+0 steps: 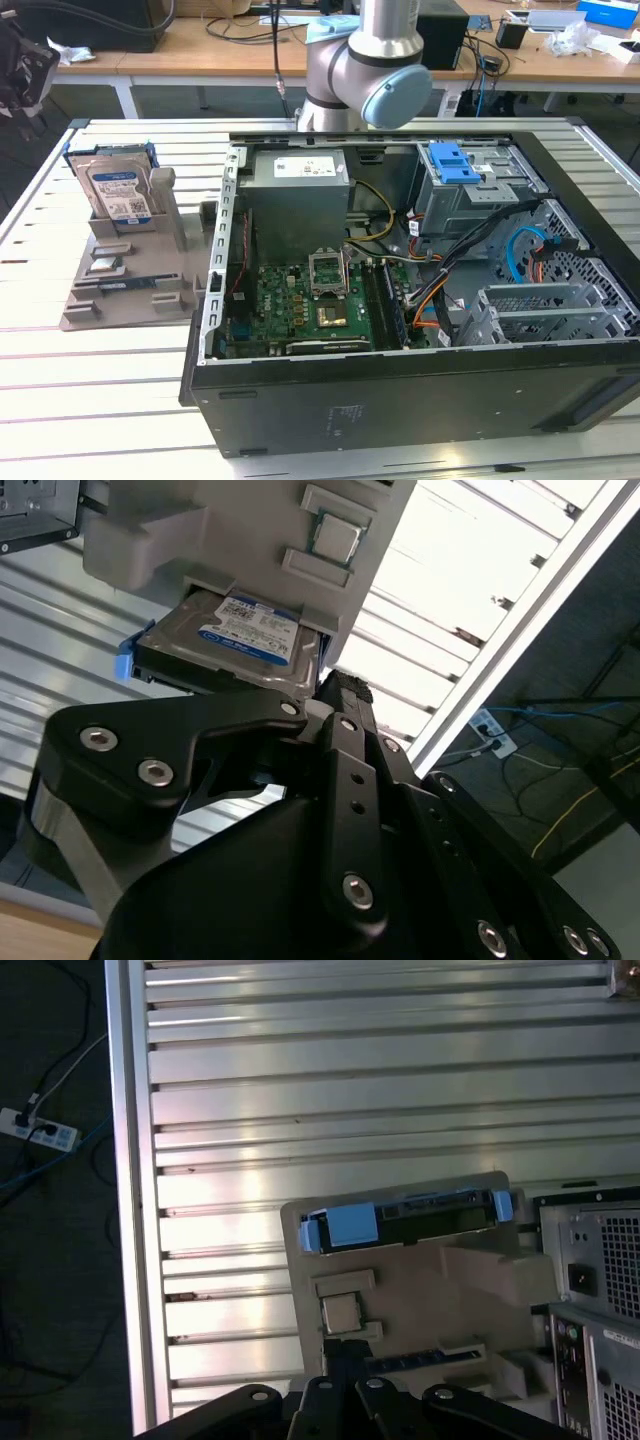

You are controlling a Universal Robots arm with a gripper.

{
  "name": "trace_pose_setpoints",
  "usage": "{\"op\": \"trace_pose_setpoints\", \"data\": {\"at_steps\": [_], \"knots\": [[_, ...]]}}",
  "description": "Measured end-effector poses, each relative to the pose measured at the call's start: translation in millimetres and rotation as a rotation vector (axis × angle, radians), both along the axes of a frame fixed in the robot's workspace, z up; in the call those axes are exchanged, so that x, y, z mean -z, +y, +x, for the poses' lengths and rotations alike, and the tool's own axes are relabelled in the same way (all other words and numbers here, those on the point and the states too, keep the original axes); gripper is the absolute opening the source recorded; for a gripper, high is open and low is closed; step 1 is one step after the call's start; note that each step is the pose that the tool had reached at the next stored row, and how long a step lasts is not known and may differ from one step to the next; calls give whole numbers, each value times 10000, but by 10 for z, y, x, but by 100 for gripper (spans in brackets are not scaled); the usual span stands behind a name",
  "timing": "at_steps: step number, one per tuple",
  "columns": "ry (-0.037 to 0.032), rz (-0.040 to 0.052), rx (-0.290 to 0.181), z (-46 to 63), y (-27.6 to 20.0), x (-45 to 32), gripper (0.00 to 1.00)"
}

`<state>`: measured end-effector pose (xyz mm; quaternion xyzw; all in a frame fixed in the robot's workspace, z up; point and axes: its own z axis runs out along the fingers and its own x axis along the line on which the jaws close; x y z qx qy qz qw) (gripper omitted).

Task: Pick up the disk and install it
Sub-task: 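Reach for the disk, then pick up the disk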

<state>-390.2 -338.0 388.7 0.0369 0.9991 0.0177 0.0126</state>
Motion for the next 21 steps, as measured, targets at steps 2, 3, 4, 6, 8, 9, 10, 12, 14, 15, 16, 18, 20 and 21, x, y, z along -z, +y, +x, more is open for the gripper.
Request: {"op": "trace_pose_setpoints", "data": {"at_steps": [2,3,4,6,8,9,10,12,14,15,16,18,20,21], "knots": [[-1,-26,-4,4,60,15,11],[0,-47,-3,10,86,25,11],[0,-61,-3,17,101,31,11],[1,-79,-6,44,117,40,11],[0,-80,-4,62,121,42,11],[0,-80,-3,62,121,42,11],[2,-81,-3,63,121,41,11],[1,-80,-3,63,121,42,11],[1,-80,-4,64,120,42,11],[1,-80,-4,64,120,42,11],[1,-80,-4,64,120,42,11],[0,-80,-4,64,120,42,11],[0,-81,-263,64,121,42,11],[-2,-80,-400,64,121,42,11]]}}
